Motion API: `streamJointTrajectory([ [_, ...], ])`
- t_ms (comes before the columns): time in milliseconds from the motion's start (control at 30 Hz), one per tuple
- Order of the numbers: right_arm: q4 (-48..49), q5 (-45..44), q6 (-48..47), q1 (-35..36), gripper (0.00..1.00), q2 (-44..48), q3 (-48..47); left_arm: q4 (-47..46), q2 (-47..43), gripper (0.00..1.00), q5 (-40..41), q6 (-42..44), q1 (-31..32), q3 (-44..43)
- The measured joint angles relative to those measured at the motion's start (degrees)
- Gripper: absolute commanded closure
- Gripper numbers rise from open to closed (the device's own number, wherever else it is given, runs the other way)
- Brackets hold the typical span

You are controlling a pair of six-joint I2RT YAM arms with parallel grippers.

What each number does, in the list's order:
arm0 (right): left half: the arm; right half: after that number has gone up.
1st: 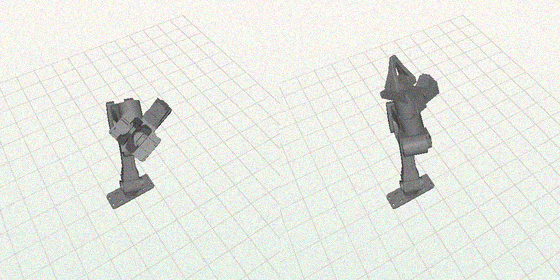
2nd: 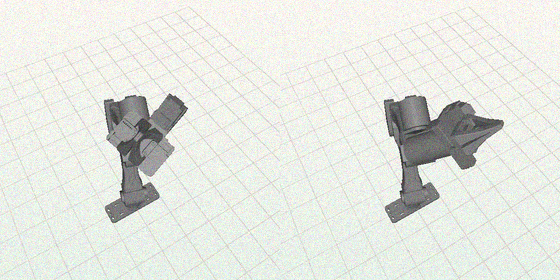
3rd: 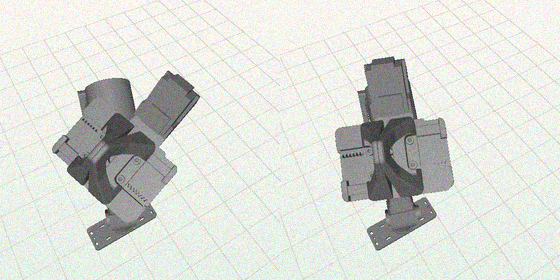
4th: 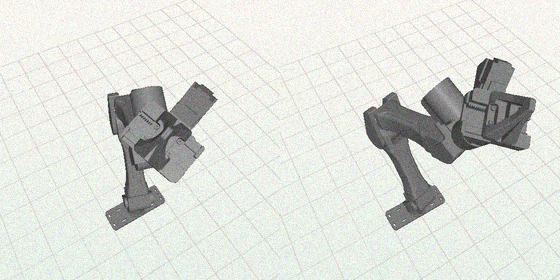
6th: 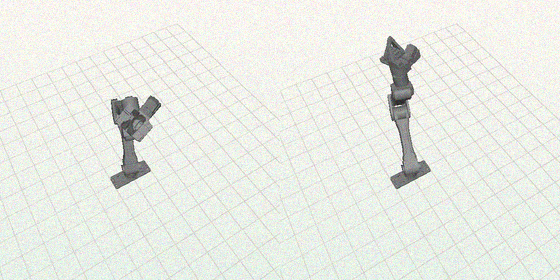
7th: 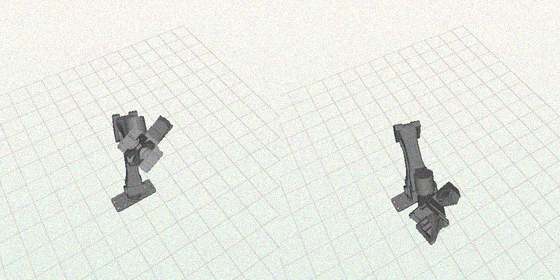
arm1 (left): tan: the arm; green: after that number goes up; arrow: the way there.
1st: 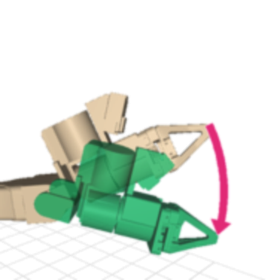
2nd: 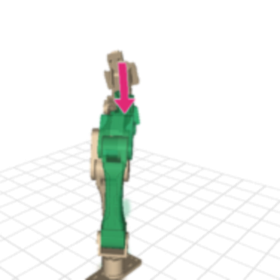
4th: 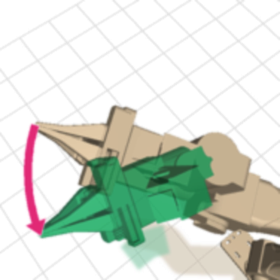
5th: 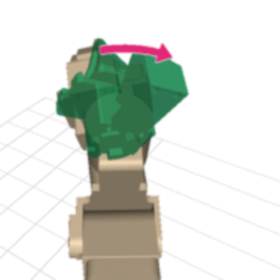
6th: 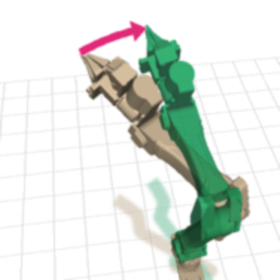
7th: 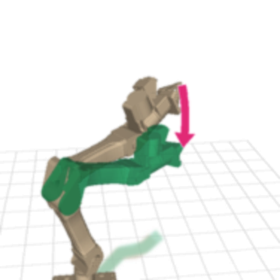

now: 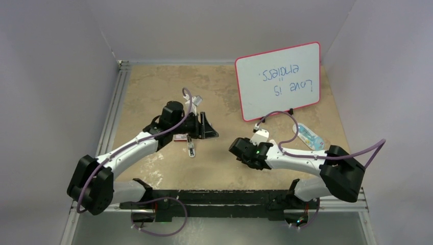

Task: Load the staples into the stapler
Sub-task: Open the stapler at the center of the board.

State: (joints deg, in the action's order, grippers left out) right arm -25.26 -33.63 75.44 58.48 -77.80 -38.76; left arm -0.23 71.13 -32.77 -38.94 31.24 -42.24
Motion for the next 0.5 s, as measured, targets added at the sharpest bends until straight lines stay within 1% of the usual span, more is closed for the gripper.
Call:
streamJointTrajectory([
  [100,0.0,-0.4,0.1,0.0,0.51,-0.3,0.0,-0.5,1.6,0.49,0.0,-0.4,0.7,0.0],
  [200,-0.1,-1.4,0.2,-0.1,0.54,-0.3,0.0,-1.1,3.2,0.49,0.1,-0.7,1.4,0.0],
  [233,-0.2,-1.7,0.4,-0.2,0.57,-0.2,0.0,-1.3,3.9,0.49,0.1,-0.8,1.7,0.0],
  [367,-0.4,-2.9,0.6,-0.5,0.77,-0.1,0.0,-2.0,6.0,0.49,0.2,-0.9,2.6,-0.1],
  [500,-0.2,-2.7,0.1,-0.9,0.82,0.7,0.0,-2.3,8.1,0.49,0.2,-1.1,3.6,-0.1],
])
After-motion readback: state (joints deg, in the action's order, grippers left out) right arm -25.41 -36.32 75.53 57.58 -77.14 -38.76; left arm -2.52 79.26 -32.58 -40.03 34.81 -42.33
